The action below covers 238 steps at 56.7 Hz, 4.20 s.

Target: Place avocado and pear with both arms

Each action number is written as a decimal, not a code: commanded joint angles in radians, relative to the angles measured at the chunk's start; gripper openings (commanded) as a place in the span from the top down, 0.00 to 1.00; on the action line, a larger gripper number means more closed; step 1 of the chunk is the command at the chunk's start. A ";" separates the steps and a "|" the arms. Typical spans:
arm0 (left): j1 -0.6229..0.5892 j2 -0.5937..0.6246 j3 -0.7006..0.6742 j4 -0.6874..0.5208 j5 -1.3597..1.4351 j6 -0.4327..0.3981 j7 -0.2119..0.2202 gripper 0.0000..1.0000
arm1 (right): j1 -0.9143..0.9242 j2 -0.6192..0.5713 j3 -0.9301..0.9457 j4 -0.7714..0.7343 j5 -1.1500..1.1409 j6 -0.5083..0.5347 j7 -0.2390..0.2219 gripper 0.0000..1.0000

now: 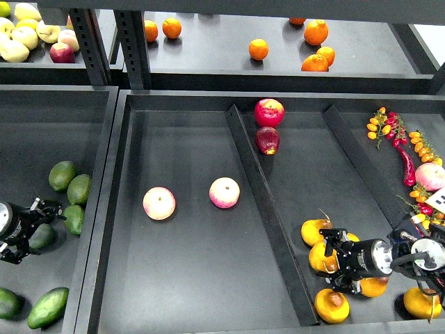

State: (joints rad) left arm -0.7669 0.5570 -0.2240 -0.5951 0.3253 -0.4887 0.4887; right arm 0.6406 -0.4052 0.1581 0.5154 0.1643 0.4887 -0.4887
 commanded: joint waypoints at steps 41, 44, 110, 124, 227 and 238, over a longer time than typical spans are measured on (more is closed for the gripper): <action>0.000 -0.011 0.000 0.001 0.000 0.000 0.000 0.01 | -0.009 0.002 0.001 -0.021 -0.022 0.000 0.000 0.61; 0.000 -0.012 0.000 0.001 0.000 0.000 0.000 0.01 | -0.009 0.002 0.001 -0.021 -0.022 0.000 0.000 0.60; -0.009 -0.015 -0.072 0.001 -0.002 0.000 0.000 0.00 | 0.020 -0.012 0.077 -0.028 -0.094 0.000 0.000 0.00; -0.012 -0.017 -0.262 0.005 -0.080 0.000 0.000 0.01 | 0.065 -0.053 0.093 -0.018 -0.078 0.000 0.000 0.00; 0.219 -0.557 -1.339 -0.107 -0.428 0.000 0.000 0.00 | -0.032 0.405 1.273 -0.054 -0.060 0.000 0.111 0.00; 0.255 -0.557 -1.322 -0.132 -0.427 0.000 0.000 0.00 | -0.033 0.405 1.302 -0.046 -0.060 0.000 0.113 0.00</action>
State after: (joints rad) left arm -0.5315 -0.0001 -1.5604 -0.7205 -0.1018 -0.4886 0.4886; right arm 0.6095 0.0001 1.4501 0.4641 0.1045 0.4887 -0.3764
